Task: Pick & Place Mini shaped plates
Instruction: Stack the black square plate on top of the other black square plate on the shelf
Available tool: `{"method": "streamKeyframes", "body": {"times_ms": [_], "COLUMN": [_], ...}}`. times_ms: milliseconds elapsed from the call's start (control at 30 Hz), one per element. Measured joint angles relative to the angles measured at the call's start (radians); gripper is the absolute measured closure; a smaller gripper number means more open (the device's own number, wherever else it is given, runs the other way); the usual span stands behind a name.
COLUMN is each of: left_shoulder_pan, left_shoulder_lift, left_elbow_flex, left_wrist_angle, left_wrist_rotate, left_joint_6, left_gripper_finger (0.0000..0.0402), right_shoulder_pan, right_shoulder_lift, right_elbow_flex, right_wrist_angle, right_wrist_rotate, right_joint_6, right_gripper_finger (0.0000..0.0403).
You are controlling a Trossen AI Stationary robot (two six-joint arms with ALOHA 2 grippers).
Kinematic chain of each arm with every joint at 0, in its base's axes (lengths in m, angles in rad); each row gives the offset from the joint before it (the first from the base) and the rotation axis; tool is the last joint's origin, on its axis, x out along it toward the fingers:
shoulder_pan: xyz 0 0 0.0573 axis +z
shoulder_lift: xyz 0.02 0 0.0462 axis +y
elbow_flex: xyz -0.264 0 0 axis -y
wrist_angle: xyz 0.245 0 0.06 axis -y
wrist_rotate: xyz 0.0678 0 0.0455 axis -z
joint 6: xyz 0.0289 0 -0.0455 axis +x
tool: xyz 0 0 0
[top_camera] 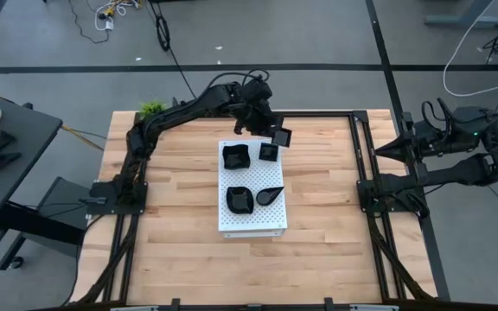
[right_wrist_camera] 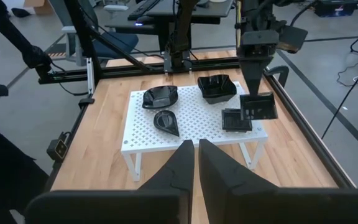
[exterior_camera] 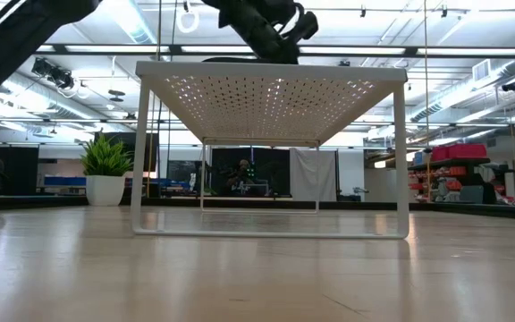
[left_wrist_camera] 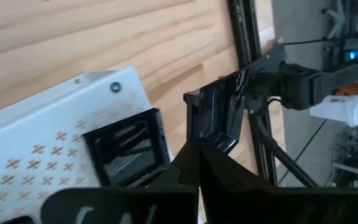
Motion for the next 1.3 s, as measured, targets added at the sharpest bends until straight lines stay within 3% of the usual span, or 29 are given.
{"method": "streamKeyframes", "body": {"times_ms": [900, 1100, 1300], "left_shoulder_pan": [-0.02, -0.035, -0.042], "left_shoulder_lift": [-0.043, -0.172, -0.301], "left_elbow_flex": [-0.009, -0.243, -0.423], "left_wrist_angle": [0.005, 0.193, 0.225], "left_wrist_rotate": [-0.034, -0.04, -0.067], "left_joint_6": [0.014, -0.059, -0.115], "left_gripper_finger": [0.0401, 0.0401, 0.0401], "right_shoulder_pan": [0.0, 0.0, 0.0], "right_shoulder_lift": [0.0, 0.0, 0.0], "right_elbow_flex": [0.0, 0.0, 0.0], "right_wrist_angle": [0.0, 0.0, 0.0], "right_wrist_rotate": [0.0, 0.0, 0.0], "right_joint_6": [0.0, 0.0, 0.0], "right_gripper_finger": [0.0374, 0.0374, 0.0374]}}
